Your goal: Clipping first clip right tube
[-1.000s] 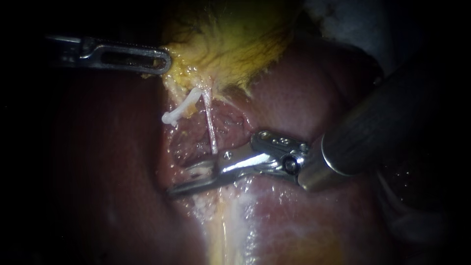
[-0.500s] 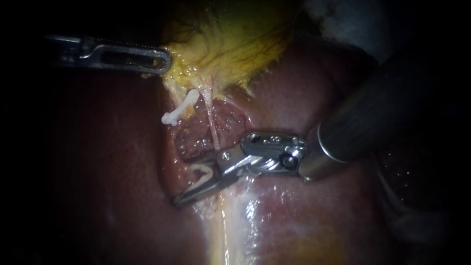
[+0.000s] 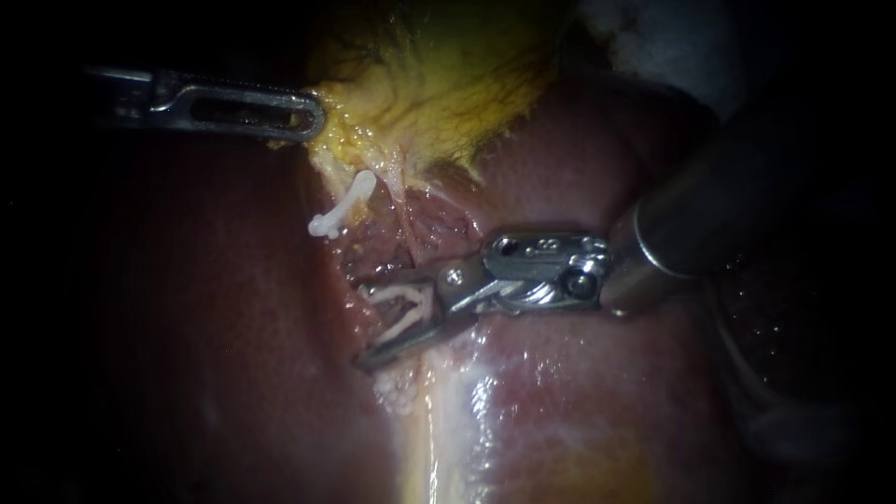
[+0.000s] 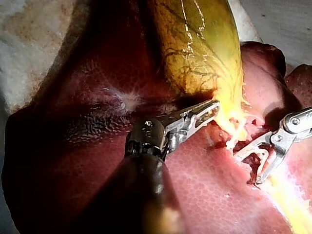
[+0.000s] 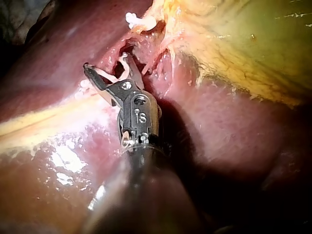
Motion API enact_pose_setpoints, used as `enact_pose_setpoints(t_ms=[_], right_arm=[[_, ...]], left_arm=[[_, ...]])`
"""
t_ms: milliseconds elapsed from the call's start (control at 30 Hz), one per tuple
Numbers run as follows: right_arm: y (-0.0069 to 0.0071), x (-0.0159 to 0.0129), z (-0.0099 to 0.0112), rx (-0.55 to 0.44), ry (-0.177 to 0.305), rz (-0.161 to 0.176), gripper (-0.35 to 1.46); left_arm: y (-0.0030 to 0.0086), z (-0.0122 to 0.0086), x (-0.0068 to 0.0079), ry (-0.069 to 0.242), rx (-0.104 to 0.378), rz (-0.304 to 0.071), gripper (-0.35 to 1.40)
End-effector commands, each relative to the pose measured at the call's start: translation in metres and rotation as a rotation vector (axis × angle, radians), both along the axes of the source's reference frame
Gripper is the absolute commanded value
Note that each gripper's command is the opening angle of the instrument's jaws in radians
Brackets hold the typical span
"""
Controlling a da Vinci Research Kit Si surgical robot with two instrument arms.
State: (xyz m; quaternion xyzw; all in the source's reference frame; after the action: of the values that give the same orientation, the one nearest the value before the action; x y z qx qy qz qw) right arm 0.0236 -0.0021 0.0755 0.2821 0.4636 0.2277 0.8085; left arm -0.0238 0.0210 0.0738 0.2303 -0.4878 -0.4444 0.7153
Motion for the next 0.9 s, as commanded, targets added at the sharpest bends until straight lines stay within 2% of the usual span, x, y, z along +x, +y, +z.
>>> enact_pose_setpoints(t_ms=[33, 300, 400, 467, 600, 733, 800, 900], right_arm=[[0.0001, -0.0001, -0.0001, -0.002, -0.007, 0.001, 0.60], [0.0013, -0.0018, -0.0016, -0.030, -0.007, 0.011, 0.60], [0.0019, -0.0027, -0.0025, -0.018, 0.011, -0.021, 0.60], [0.0023, -0.0033, -0.0030, -0.004, 0.038, -0.041, 0.58], [0.0033, -0.0043, -0.0041, 0.031, 0.135, -0.038, 0.57], [0.0039, -0.0051, -0.0049, 0.053, 0.205, -0.036, 0.58], [0.0041, -0.0055, -0.0054, 0.065, 0.253, -0.048, 0.58], [0.0041, -0.0061, -0.0062, 0.109, 0.302, -0.085, 0.58]], left_arm=[[0.0000, 0.0000, 0.0000, 0.000, 0.000, 0.000, -0.35], [0.0000, 0.0000, 0.0001, 0.000, 0.000, 0.001, -0.35], [0.0000, 0.0000, 0.0001, -0.001, 0.000, 0.001, -0.35], [0.0000, 0.0000, 0.0001, -0.001, 0.000, 0.001, -0.35], [0.0000, 0.0000, 0.0002, -0.001, 0.000, 0.001, -0.35], [0.0000, 0.0000, 0.0002, -0.001, 0.000, 0.001, -0.35], [0.0000, 0.0000, 0.0003, -0.001, 0.000, 0.002, -0.35], [-0.0001, 0.0000, 0.0004, -0.002, 0.000, 0.002, -0.35]])
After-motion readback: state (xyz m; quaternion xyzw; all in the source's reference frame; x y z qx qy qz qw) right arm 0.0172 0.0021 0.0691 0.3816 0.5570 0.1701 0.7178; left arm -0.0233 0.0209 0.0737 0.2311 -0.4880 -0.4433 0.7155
